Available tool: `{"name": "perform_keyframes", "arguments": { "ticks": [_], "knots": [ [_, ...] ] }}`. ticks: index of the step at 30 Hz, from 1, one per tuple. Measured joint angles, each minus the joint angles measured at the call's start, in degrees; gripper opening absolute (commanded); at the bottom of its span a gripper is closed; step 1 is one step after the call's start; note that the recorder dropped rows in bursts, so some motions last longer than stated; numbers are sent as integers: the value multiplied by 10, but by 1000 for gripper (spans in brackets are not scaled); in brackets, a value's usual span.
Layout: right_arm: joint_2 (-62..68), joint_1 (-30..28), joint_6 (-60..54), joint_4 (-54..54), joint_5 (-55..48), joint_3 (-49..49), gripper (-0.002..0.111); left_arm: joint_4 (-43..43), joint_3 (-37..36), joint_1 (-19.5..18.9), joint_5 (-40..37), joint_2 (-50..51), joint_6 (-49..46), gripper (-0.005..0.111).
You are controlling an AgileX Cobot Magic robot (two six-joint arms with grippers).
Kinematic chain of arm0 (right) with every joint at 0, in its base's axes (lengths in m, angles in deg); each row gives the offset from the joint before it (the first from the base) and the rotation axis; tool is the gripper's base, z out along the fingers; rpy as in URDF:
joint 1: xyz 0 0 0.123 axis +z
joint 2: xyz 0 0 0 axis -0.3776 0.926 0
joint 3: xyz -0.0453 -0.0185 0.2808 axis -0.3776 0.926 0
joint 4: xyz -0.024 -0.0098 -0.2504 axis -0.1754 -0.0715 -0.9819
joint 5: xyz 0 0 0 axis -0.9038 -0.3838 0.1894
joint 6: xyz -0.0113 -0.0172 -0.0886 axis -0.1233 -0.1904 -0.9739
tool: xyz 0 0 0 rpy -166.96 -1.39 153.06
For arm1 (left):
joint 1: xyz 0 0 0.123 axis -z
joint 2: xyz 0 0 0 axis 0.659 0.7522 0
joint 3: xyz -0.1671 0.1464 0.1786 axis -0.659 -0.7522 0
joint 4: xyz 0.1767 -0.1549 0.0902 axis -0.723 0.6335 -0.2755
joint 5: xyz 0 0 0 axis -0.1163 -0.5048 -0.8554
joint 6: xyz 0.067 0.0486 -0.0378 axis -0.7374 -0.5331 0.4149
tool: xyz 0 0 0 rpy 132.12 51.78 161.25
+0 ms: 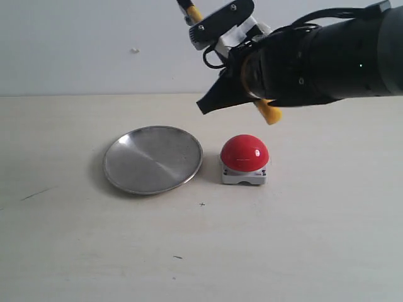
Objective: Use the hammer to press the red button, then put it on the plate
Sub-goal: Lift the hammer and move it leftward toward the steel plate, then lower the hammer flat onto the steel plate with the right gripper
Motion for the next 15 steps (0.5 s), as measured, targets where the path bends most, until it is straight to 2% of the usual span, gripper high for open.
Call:
{"name": "perform_keyframes", "arguments": {
  "ticks": [4,8,12,15],
  "knots": [
    [0,-5,-183,263,-91,-28,0,0,0,0,0,0,0,0],
    [0,-6,-318,511,-125,-33,0,0,0,0,0,0,0,0],
    [0,-3,-372,678,-126,-33,0,0,0,0,0,0,0,0],
    [0,1,-397,774,-78,-30,0,0,0,0,0,0,0,0]
  ]
}}
